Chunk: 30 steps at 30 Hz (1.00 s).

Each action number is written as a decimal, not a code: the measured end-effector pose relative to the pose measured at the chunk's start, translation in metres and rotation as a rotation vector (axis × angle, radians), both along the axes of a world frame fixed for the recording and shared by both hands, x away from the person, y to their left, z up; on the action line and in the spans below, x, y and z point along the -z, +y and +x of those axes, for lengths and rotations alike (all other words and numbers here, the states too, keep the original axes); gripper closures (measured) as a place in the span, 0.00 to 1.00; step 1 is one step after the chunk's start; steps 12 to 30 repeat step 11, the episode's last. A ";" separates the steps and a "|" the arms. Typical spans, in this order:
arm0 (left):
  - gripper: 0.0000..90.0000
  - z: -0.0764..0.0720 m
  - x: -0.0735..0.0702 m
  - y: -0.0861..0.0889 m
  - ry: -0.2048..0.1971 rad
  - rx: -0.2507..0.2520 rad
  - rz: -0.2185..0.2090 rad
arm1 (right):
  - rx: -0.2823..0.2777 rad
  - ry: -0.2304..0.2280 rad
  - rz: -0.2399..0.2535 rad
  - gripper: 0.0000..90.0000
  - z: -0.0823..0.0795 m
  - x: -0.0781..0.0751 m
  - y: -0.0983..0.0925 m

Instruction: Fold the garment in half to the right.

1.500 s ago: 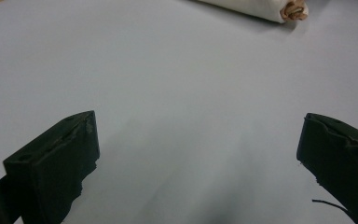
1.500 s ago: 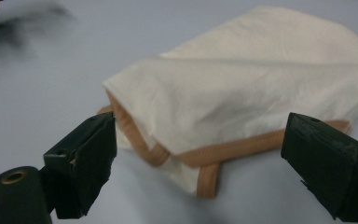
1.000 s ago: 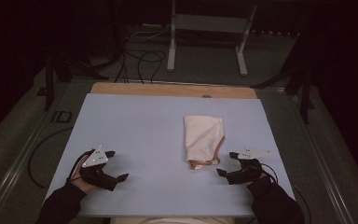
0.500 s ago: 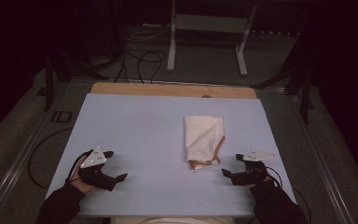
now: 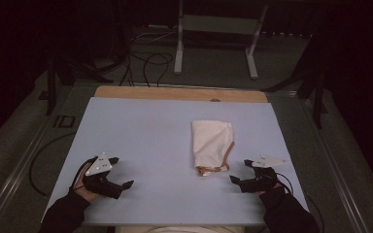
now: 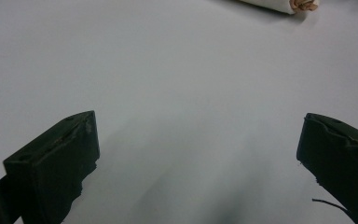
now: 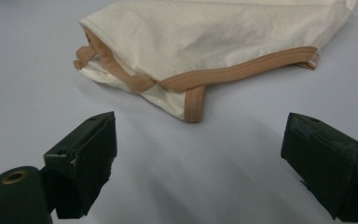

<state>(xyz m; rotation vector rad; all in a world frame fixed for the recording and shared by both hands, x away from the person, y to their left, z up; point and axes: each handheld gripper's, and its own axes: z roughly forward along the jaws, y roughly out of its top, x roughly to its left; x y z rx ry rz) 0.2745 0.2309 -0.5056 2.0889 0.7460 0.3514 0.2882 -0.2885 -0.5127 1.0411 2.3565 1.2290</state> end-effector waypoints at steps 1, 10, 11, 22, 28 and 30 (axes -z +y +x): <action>0.00 0.000 0.001 0.000 0.001 -0.001 0.001 | 0.001 0.001 0.000 0.12 0.000 0.000 0.000; 0.00 -0.001 0.000 -0.002 -0.002 0.004 0.008 | -0.004 0.003 0.001 0.12 -0.001 0.000 -0.001; 0.00 -0.001 0.000 -0.002 -0.002 0.005 0.007 | -0.002 0.003 0.001 0.12 -0.001 -0.001 0.000; 0.00 -0.001 0.000 -0.002 -0.002 0.005 0.007 | -0.002 0.003 0.001 0.12 -0.001 -0.001 0.000; 0.00 -0.001 0.000 -0.002 -0.002 0.005 0.007 | -0.002 0.003 0.001 0.12 -0.001 -0.001 0.000; 0.00 -0.001 0.000 -0.002 -0.002 0.005 0.007 | -0.002 0.003 0.001 0.12 -0.001 -0.001 0.000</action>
